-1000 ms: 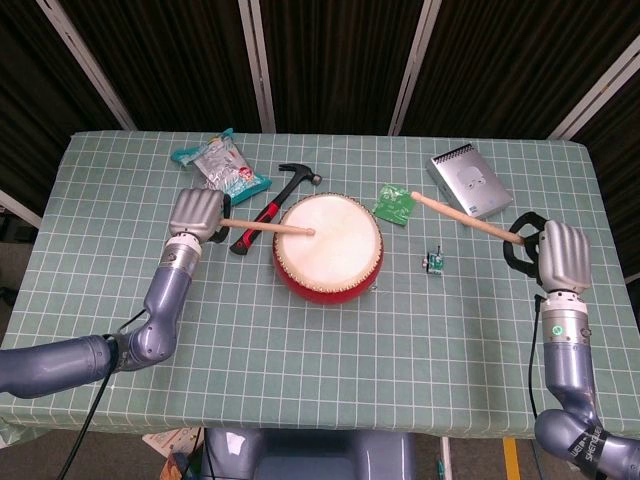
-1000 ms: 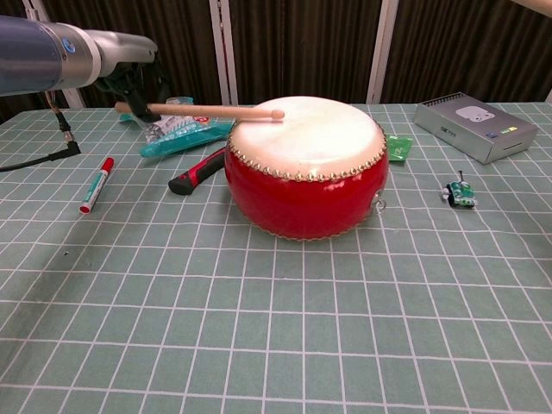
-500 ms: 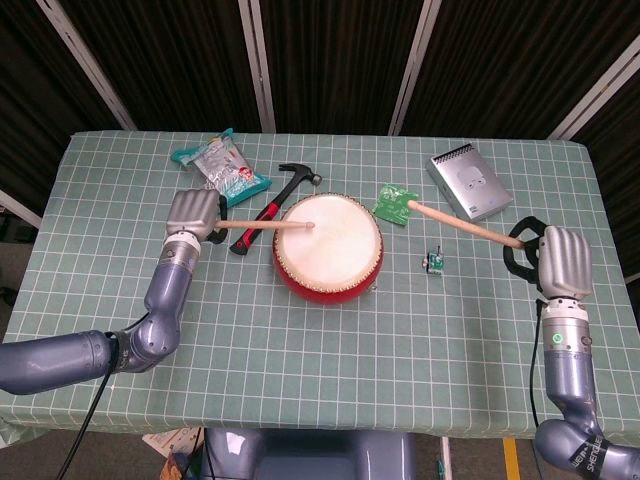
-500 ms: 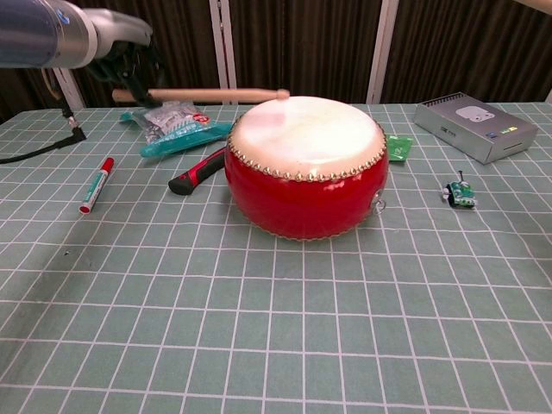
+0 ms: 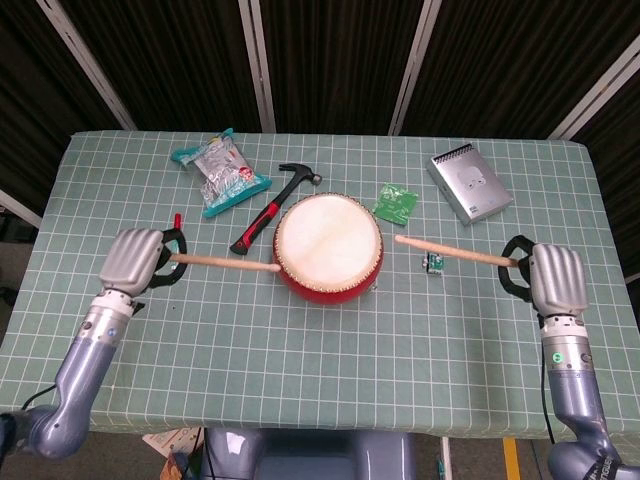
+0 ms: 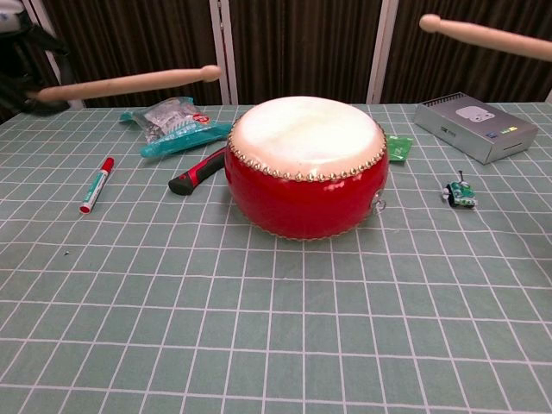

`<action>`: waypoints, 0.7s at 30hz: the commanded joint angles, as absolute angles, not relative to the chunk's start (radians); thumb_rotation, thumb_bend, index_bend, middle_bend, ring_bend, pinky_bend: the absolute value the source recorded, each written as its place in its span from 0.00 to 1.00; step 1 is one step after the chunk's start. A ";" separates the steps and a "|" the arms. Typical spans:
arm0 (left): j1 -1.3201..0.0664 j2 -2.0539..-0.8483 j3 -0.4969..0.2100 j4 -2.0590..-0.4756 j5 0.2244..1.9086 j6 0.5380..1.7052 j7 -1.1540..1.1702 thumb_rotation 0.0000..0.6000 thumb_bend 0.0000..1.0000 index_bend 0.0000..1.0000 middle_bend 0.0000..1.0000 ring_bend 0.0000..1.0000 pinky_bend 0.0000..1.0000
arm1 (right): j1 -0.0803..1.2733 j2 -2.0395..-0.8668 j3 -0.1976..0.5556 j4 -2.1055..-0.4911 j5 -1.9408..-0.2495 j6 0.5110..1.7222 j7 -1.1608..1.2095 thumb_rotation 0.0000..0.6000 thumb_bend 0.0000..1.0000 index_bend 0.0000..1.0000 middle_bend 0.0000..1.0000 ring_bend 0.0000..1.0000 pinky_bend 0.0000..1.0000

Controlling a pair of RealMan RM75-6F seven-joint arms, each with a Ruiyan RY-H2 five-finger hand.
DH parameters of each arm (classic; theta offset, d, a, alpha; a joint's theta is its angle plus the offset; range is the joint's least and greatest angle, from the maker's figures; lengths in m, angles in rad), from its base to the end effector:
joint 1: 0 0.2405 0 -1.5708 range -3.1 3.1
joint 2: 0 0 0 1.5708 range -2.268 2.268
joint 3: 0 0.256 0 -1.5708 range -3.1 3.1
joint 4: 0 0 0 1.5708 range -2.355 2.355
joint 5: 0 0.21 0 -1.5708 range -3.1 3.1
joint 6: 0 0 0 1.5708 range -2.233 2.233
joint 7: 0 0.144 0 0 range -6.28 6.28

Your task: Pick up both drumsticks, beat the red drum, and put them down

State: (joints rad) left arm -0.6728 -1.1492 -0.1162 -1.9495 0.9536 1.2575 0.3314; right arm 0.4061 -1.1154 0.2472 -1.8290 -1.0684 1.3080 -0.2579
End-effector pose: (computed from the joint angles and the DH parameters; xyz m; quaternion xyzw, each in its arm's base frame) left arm -0.1601 0.3088 0.1080 -0.6483 -0.4234 -0.4007 0.4897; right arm -0.2294 -0.2955 0.1574 0.5624 -0.4093 0.4126 0.5882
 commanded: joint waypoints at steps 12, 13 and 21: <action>-0.515 -1.201 0.025 -1.922 1.087 1.295 0.322 1.00 0.55 0.76 1.00 1.00 1.00 | 0.309 -1.129 0.054 -1.734 -1.269 1.302 -0.298 1.00 0.55 0.91 1.00 1.00 1.00; -0.512 -1.208 0.024 -1.916 1.085 1.293 0.331 1.00 0.55 0.75 1.00 1.00 1.00 | 0.305 -1.131 0.050 -1.729 -1.269 1.301 -0.299 1.00 0.55 0.91 1.00 1.00 1.00; -0.517 -1.263 0.002 -1.886 1.033 1.264 0.404 1.00 0.46 0.72 1.00 1.00 1.00 | 0.295 -1.150 0.040 -1.690 -1.266 1.283 -0.312 1.00 0.55 0.91 1.00 1.00 0.98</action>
